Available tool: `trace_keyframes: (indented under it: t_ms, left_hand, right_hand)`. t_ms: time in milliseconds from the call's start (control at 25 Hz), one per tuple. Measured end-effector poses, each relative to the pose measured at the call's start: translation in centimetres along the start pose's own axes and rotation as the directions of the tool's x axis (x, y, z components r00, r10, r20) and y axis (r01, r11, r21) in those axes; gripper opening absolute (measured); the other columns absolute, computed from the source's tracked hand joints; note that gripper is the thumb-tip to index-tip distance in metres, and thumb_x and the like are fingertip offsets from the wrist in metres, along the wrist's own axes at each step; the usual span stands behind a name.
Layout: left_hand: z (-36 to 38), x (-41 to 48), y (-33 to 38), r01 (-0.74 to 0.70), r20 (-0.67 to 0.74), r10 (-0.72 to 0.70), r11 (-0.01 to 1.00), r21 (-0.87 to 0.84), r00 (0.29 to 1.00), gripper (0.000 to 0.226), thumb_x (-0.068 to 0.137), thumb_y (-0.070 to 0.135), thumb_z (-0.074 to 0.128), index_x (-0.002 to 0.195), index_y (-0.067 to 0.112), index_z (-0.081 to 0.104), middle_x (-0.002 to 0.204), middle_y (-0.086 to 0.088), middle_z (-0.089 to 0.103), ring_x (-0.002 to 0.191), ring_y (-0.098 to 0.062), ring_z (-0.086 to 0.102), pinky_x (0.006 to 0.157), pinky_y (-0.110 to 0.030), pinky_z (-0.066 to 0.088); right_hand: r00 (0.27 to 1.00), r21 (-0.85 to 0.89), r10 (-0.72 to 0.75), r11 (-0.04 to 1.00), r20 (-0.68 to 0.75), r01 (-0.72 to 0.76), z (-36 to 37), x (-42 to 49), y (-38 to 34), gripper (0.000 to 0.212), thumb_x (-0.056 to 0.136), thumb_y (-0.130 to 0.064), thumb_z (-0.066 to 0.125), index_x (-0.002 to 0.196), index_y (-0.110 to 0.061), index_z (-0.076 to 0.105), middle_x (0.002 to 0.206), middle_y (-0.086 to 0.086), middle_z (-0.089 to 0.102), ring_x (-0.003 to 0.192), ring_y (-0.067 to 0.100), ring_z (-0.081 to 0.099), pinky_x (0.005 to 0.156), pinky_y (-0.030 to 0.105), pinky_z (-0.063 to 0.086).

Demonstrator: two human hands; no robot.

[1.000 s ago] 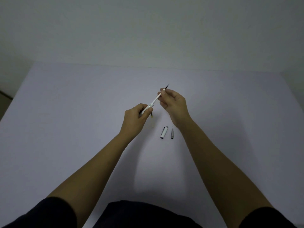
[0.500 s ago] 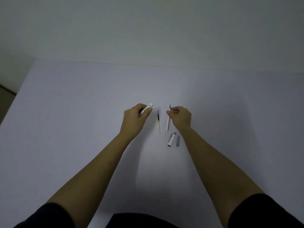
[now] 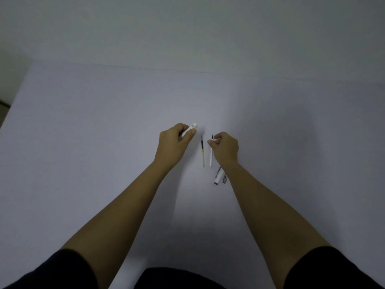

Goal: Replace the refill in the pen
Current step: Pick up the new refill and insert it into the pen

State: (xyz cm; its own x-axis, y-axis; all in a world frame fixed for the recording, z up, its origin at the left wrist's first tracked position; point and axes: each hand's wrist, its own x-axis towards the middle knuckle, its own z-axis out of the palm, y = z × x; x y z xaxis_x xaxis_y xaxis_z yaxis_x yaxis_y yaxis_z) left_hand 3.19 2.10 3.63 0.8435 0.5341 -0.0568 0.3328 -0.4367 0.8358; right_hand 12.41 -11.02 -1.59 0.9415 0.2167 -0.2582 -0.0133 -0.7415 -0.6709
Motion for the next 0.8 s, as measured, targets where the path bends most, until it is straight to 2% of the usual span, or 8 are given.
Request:
trace_keyframes:
  t_ms: [120, 240, 360, 480, 600, 680, 800]
  left_hand:
    - [-0.1, -0.1, 0.2, -0.009, -0.009, 0.009, 1.000, -0.019, 1.000, 0.023, 0.090, 0.035, 0.056, 0.089, 0.014, 0.065, 0.067, 0.004, 0.059, 0.063, -0.018, 0.056, 0.052, -0.010, 0.039]
    - [-0.4, -0.1, 0.3, -0.010, -0.016, 0.010, 1.000, -0.024, 1.000, 0.022, 0.090, 0.035, 0.056, 0.090, 0.015, 0.065, 0.070, 0.003, 0.061, 0.066, -0.022, 0.060, 0.055, -0.016, 0.041]
    - [-1.0, -0.1, 0.1, -0.010, -0.029, 0.009, 1.000, -0.027, 1.000, 0.021, 0.090, 0.036, 0.056, 0.088, 0.017, 0.064, 0.067, 0.008, 0.059, 0.063, -0.016, 0.058, 0.053, -0.009, 0.040]
    - [-1.9, 0.0, -0.4, 0.019, -0.054, -0.021, 1.000, -0.022, 0.998, 0.024, 0.090, 0.037, 0.056, 0.090, 0.015, 0.064, 0.065, 0.013, 0.056, 0.058, -0.008, 0.052, 0.051, -0.006, 0.037]
    - [-2.4, -0.2, -0.8, 0.041, -0.057, -0.043, 0.999, -0.022, 0.997, 0.025, 0.090, 0.038, 0.056, 0.089, 0.014, 0.064, 0.064, 0.011, 0.056, 0.057, -0.008, 0.050, 0.051, -0.007, 0.037]
    - [-2.6, -0.4, -0.6, 0.048, -0.054, -0.049, 0.999, -0.023, 0.997, 0.026, 0.089, 0.038, 0.056, 0.088, 0.014, 0.064, 0.065, 0.008, 0.057, 0.057, -0.008, 0.050, 0.050, -0.009, 0.037]
    - [-3.1, -0.9, 0.2, 0.033, -0.048, -0.034, 0.999, -0.025, 0.998, 0.025, 0.089, 0.038, 0.057, 0.086, 0.015, 0.064, 0.067, 0.004, 0.059, 0.057, -0.007, 0.050, 0.052, -0.010, 0.037]
  right_hand:
    - [0.999, -0.024, -0.052, 0.998, 0.006, 0.052, -0.1, -0.2, -1.0, 0.024, 0.085, -0.019, 0.066, 0.102, -0.004, 0.063, 0.095, 0.016, 0.070, 0.088, 0.026, 0.065, 0.072, 0.022, 0.042]
    - [0.994, -0.099, -0.089, 0.991, 0.063, 0.095, 0.4, -0.5, -2.2, 0.026, 0.085, -0.018, 0.066, 0.105, -0.003, 0.061, 0.095, 0.017, 0.071, 0.090, 0.029, 0.066, 0.075, 0.027, 0.046]
    - [0.994, -0.199, -0.067, 0.977, 0.086, 0.083, 1.3, -0.6, -2.9, 0.022, 0.085, -0.012, 0.065, 0.103, 0.000, 0.060, 0.100, 0.018, 0.069, 0.093, 0.032, 0.064, 0.077, 0.033, 0.050]
    - [0.998, -0.262, -0.014, 0.965, 0.054, 0.028, 2.1, -0.7, -3.5, 0.015, 0.087, -0.003, 0.059, 0.102, 0.000, 0.061, 0.103, 0.020, 0.068, 0.095, 0.032, 0.064, 0.074, 0.031, 0.050]
    - [0.998, -0.200, 0.036, 0.979, 0.046, -0.026, 2.1, -0.6, -4.1, 0.018, 0.086, -0.004, 0.060, 0.104, 0.000, 0.063, 0.107, 0.018, 0.069, 0.099, 0.029, 0.064, 0.073, 0.025, 0.045]
    - [0.998, -0.134, 0.046, 0.990, 0.039, -0.040, 1.3, -0.4, -4.8, 0.025, 0.085, -0.008, 0.061, 0.110, -0.002, 0.064, 0.112, 0.015, 0.068, 0.105, 0.028, 0.063, 0.082, 0.025, 0.046]
    - [0.998, 0.105, 0.060, 0.993, -0.008, -0.059, -1.3, -0.4, -6.5, 0.026, 0.082, -0.013, 0.065, 0.108, -0.008, 0.068, 0.107, 0.011, 0.072, 0.102, 0.024, 0.065, 0.090, 0.028, 0.048]
